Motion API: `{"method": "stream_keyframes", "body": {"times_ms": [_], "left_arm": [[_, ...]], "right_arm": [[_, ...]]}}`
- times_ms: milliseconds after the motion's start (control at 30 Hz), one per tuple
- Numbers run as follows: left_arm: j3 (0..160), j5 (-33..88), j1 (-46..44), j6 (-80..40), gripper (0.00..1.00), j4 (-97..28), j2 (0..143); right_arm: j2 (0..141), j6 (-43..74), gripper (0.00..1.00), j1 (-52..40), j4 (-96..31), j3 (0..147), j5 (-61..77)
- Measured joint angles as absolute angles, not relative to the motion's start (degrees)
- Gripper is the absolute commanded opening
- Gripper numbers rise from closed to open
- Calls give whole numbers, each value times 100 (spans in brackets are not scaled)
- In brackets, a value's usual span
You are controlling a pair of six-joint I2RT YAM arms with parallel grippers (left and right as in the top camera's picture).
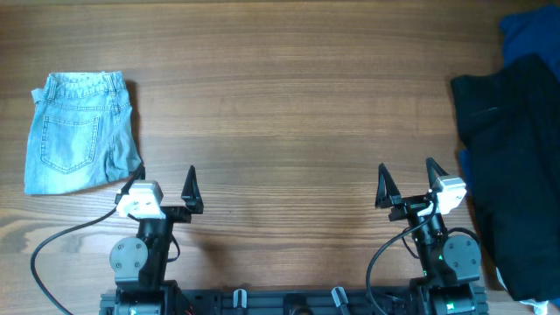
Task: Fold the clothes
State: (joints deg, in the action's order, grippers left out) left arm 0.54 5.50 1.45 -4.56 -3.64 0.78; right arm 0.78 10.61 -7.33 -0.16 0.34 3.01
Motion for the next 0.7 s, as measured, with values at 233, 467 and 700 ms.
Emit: {"method": "stream_keyframes", "body": {"times_ms": [233,467,700], "left_arm": [[54,550,145,-456,100,-364,78],[54,550,145,-456,100,-364,78],[60,550,145,-755,100,-397,78]], "right_arm": [[78,1063,100,-733,-16,34,301],[78,1127,100,-733,-16,34,301],[78,1662,100,-733,-47,36,421]]}}
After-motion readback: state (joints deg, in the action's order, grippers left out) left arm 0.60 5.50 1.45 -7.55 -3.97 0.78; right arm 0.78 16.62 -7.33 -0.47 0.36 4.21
